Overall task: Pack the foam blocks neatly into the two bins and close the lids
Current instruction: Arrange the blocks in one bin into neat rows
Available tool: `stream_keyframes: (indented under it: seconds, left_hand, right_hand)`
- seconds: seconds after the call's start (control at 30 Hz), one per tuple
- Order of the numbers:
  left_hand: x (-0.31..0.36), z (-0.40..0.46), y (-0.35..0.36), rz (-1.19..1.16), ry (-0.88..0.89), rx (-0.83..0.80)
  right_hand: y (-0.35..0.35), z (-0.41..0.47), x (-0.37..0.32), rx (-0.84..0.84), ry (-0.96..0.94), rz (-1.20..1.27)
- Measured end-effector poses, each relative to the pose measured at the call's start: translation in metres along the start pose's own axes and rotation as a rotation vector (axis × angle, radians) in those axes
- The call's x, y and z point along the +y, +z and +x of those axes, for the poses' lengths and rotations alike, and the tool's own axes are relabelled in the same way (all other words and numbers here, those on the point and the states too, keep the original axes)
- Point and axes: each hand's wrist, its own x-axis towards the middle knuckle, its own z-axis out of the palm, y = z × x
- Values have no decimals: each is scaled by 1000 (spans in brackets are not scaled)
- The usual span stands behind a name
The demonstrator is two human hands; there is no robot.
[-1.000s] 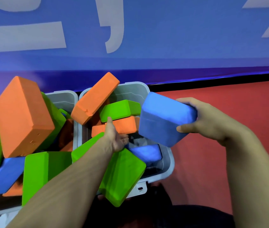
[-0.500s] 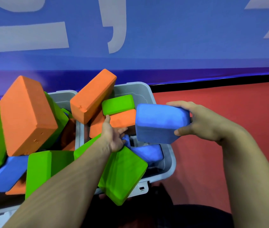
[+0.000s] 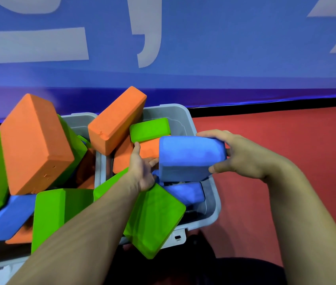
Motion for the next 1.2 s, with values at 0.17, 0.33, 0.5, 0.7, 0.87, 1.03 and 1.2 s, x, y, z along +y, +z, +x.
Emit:
stream_keyframes:
  seconds: [0.17,0.33,0.5,0.7,0.87,1.03,1.2]
  left_hand:
    - [2,-3,3,-25,-18,-16]
    - [3,-11,8,-10,-30,-92]
    - [-2,-19,19,195,29,-138]
    - [-7,-26,30,236,51,-149]
    - [-5,-28,30,266,77,-133]
    - [-5,-25,27,347,121,-74]
    - [-4,-21,21,391,153,-32]
  right_hand:
    - [9,13,4,-29,47,-84]
    - [15,28,11,-32,110,-116]
    - [20,34,9,-52,148,-87]
    - [33,42,6,150,210,17]
    - [37,47,9,211,201,25]
    - [38,56,12,228,227,1]
    - [42,61,12,224,230,-19]
